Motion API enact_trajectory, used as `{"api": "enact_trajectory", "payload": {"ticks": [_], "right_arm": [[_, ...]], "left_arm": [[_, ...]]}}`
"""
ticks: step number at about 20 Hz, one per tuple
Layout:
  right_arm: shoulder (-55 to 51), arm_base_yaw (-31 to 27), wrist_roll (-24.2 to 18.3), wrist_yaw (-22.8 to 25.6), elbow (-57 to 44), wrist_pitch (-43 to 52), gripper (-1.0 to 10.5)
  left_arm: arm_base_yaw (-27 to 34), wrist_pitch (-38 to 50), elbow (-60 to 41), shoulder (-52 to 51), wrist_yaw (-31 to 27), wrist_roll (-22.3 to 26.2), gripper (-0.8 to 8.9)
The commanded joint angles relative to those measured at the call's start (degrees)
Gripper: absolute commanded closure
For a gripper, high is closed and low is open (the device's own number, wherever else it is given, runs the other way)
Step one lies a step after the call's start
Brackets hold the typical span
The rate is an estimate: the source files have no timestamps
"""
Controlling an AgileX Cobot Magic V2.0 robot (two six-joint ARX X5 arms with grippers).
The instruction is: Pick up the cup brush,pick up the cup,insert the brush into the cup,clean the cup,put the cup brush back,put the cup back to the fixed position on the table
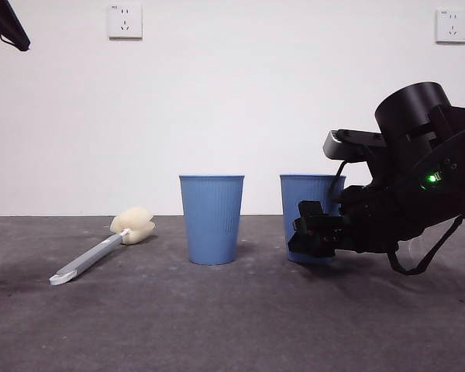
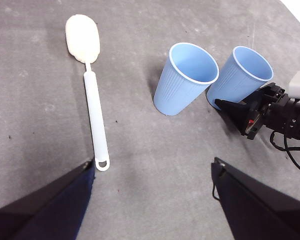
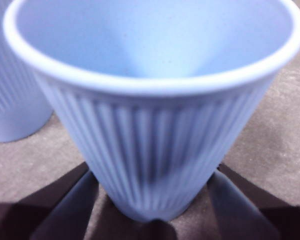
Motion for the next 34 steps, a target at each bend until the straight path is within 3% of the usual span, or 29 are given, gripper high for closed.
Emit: {"api": "enact_trajectory", "payload": {"ticks": [1, 8, 13, 18, 25, 28, 29, 32, 34], "right_arm": [[2.0, 0.2, 2.3, -1.0, -1.5, -5.8, 6.1], [-4.4, 0.2, 2.4, -1.0, -1.5, -11.9, 5.3], [-12.8, 0.2, 2.3, -1.9, -1.5, -24.2, 5.3], [-29.4, 0.3, 3.9, -5.9, -1.5, -48.5, 5.3], [-59.6, 0.3, 5.7, -16.5, 1.0, -82.8, 5.4], [-65.9, 0.3, 5.0, -16.9, 5.3, -95.4, 5.9], [-66.9, 0.3, 4.9, -16.9, 6.8, -98.7, 6.6], [-67.9, 0.3, 3.8, -16.9, 10.3, -105.9, 9.4], [-67.9, 0.3, 1.9, -16.9, 11.9, -109.2, 9.6]], "left_arm": [[-0.1, -0.3, -0.5, -0.1, 0.0, 0.7, 4.23], [-0.1, -1.4, -0.5, 0.1, -0.1, 0.7, 4.23], [-0.1, -1.4, -0.5, 0.2, -0.4, 0.8, 4.23], [-0.1, -1.7, -0.5, 0.6, -0.4, 1.6, 4.24], [-0.1, -4.1, -0.5, 0.7, 0.6, 1.8, 4.36], [-0.1, -5.4, -0.5, 0.8, 3.0, 1.8, 4.42], [-0.1, -5.6, -0.5, 0.8, 3.1, 1.8, 4.78], [-0.1, -6.3, -0.5, 0.8, 4.9, 1.8, 8.37], [-0.1, -6.3, -0.5, 0.8, 6.6, 1.8, 8.21]]}}
